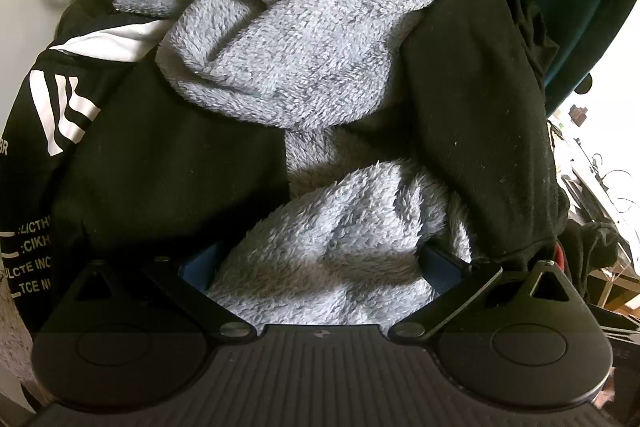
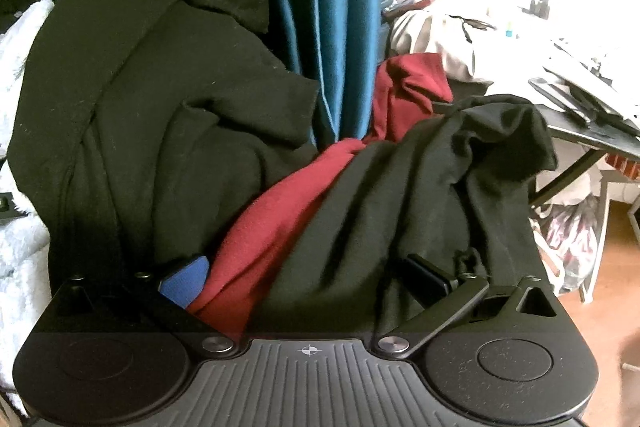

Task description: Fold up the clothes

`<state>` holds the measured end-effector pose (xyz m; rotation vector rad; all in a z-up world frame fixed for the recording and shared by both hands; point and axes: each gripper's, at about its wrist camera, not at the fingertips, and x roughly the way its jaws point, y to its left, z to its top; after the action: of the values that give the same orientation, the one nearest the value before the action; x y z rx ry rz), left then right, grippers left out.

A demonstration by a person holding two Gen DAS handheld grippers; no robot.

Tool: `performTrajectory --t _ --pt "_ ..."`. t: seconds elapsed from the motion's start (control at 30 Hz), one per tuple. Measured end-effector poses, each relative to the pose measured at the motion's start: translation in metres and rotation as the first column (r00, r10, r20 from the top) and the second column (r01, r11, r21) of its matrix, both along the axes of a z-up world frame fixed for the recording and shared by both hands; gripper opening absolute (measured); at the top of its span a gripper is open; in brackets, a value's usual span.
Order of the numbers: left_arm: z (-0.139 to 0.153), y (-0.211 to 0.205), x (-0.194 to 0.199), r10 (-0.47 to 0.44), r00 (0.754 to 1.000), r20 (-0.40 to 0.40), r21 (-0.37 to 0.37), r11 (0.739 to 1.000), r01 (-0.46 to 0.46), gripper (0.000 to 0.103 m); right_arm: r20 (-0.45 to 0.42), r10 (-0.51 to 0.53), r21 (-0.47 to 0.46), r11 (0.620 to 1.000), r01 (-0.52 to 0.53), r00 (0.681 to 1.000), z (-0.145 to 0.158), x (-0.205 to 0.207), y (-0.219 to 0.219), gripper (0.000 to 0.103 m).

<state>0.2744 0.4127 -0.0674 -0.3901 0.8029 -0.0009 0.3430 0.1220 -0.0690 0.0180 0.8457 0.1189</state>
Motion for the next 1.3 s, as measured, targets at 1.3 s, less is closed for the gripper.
performTrajectory --t 1.3 --pt "-0.002 -0.016 -0.128 0.015 1.0 0.002 0.115 0.993 -0.015 0.103 0.045 -0.069 0.088 0.994 0.065 0.997 0.006 0.048 -0.083 0.102"
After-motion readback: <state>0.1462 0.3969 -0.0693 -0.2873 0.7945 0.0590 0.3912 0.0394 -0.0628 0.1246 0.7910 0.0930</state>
